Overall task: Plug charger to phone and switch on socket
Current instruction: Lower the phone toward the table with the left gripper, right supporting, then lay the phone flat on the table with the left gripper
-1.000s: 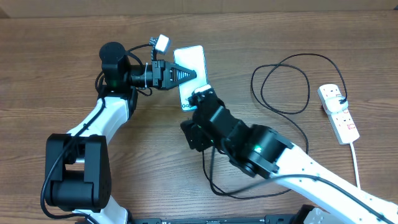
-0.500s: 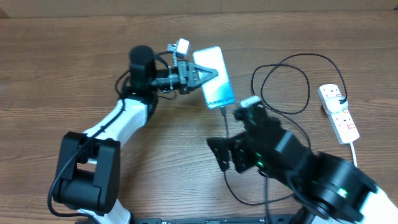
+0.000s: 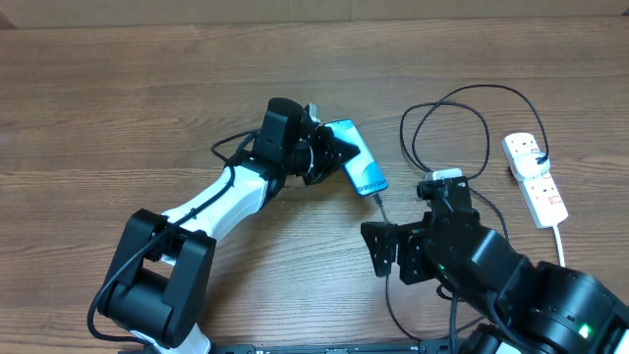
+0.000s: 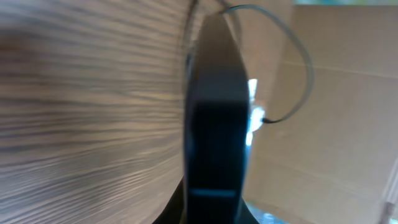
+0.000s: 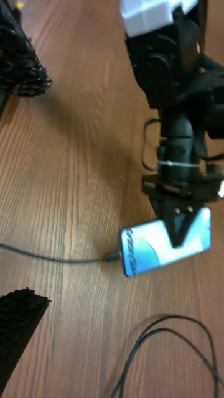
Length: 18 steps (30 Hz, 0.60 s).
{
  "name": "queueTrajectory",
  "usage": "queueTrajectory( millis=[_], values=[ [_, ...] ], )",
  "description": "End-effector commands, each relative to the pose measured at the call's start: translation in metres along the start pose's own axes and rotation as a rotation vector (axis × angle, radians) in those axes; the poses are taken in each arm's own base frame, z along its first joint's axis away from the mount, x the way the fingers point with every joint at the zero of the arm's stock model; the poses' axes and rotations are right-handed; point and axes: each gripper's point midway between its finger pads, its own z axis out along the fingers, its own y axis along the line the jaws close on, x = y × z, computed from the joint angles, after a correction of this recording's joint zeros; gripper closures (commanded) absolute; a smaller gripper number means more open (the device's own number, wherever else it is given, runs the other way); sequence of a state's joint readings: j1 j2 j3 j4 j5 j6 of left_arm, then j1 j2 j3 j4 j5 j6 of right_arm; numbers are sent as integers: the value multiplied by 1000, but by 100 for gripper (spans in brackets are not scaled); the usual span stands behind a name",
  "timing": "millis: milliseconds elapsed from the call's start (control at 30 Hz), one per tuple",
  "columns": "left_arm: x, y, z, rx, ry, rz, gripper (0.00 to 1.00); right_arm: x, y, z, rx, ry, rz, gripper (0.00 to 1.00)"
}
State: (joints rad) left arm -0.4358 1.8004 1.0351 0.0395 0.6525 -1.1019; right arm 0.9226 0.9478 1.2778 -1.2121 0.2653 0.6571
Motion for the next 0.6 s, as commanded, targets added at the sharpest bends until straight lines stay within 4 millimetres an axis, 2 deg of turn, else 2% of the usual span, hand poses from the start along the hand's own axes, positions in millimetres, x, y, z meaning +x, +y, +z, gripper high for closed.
queueTrajectory(
  millis=[0, 133, 267, 433, 567],
  values=[
    [-1, -8, -7, -16, 38, 187, 96, -7, -4, 8, 49, -21, 93, 0],
    [5, 8, -19, -159, 100, 315, 96, -8, -1, 21, 78, -14, 180, 0],
    [12, 30, -42, -350, 185, 489, 96, -9, 7, 40, 94, 0, 344, 0],
    [29, 43, -54, -385, 292, 545, 96, 1, 12, 65, 144, 60, 401, 0],
    [37, 42, -56, -321, 348, 590, 96, 14, 17, 81, 160, 135, 400, 0]
  ],
)
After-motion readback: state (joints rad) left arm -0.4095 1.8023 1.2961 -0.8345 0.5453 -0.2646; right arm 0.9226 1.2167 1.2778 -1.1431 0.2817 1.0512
